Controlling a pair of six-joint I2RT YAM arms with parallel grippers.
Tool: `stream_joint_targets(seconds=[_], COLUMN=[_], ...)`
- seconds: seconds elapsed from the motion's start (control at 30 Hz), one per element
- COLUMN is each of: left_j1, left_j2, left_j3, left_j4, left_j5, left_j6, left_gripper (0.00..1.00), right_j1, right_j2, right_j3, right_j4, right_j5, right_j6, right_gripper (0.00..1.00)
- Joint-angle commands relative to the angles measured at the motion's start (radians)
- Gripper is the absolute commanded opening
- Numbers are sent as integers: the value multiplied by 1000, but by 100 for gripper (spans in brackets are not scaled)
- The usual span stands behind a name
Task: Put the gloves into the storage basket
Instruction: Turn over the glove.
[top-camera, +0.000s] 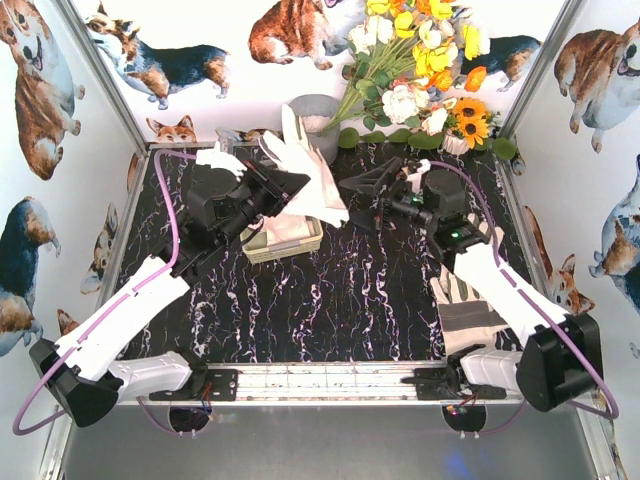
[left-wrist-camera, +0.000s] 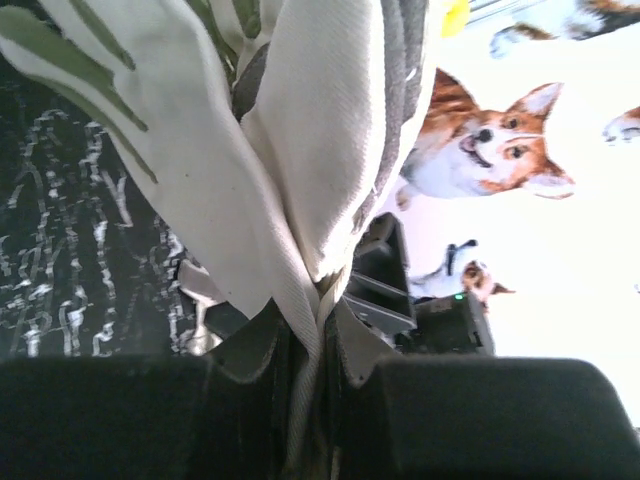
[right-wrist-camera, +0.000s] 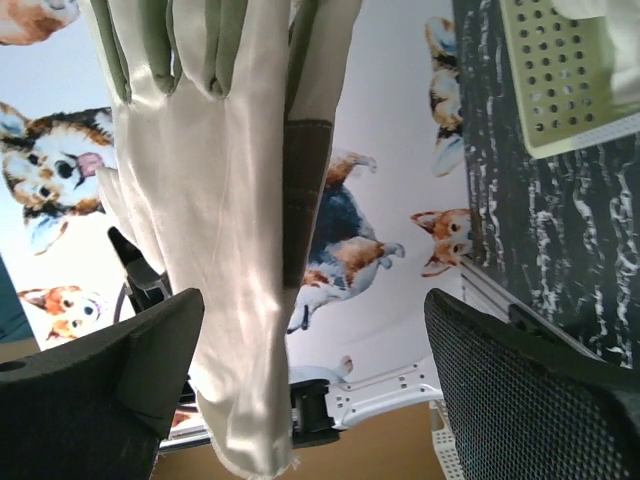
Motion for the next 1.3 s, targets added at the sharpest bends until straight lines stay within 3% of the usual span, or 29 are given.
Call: stream_joint_targets(seconds=[0.0, 0.3, 0.67, 1.07, 1.2, 1.27], left_j1=[7, 7, 6, 8, 12, 17], left_j2=[1, 31, 45, -16, -26, -20], left_j3=[2, 18, 9, -44, -54, -57], left_j4=[165, 227, 243, 159, 159, 178], left_j5=[28, 45, 92, 67, 68, 103], left_j6=[-87, -142, -212, -215, -213, -207], left_gripper=[0, 0, 0, 0, 0, 0], right_j1=[36, 103, 100, 85, 85, 85], right_j2=[24, 133, 257, 273, 287, 291], right_j3=[34, 86, 222, 230, 240, 252], right_j4=[236, 484, 596, 560, 562, 552], right_j5=[30, 85, 103, 116, 97, 80], right_j6=[157, 347, 413, 332, 312, 294], right_gripper=[94, 94, 88, 35, 3, 0])
